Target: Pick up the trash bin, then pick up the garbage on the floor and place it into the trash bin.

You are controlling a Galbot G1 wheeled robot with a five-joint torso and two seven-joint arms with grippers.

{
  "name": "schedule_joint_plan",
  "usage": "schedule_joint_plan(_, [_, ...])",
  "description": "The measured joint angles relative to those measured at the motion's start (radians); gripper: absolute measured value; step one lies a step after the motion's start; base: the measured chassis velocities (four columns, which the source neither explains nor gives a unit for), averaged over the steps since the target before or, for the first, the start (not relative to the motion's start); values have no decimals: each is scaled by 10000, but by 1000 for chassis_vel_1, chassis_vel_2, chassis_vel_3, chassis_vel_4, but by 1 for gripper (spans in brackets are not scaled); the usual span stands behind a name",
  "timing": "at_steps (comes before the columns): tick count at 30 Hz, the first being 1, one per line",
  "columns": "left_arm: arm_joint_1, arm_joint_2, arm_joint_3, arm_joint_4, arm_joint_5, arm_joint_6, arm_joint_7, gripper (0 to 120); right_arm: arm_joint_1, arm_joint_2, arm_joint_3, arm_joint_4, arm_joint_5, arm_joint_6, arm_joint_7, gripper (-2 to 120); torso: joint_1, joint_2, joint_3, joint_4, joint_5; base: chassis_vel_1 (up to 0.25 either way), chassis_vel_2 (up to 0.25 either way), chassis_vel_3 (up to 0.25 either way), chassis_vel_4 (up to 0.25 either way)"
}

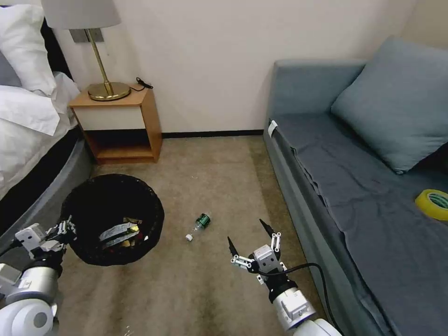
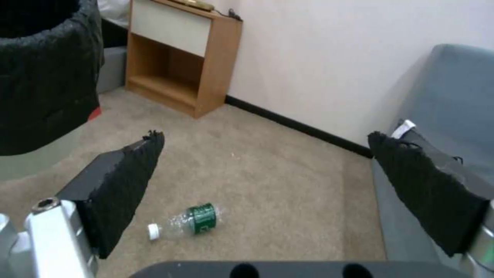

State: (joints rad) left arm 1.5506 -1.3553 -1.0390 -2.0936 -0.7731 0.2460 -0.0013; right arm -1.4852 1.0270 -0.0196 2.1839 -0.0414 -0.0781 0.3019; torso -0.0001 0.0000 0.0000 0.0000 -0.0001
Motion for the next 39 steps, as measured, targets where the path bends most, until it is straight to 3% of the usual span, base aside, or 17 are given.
schedule_joint_plan(12, [-58, 27, -50, 43, -13, 5, 92, 6, 242, -32, -135, -123, 149, -40, 141, 100, 0, 0, 0, 0, 2, -19, 21, 22, -18])
schedule_joint_plan(39, [-76, 30, -195, 120, -60, 16, 149, 6, 674, -78, -469, -390, 398, -100, 220, 100, 1, 0, -1, 0, 1, -90, 89, 95, -93])
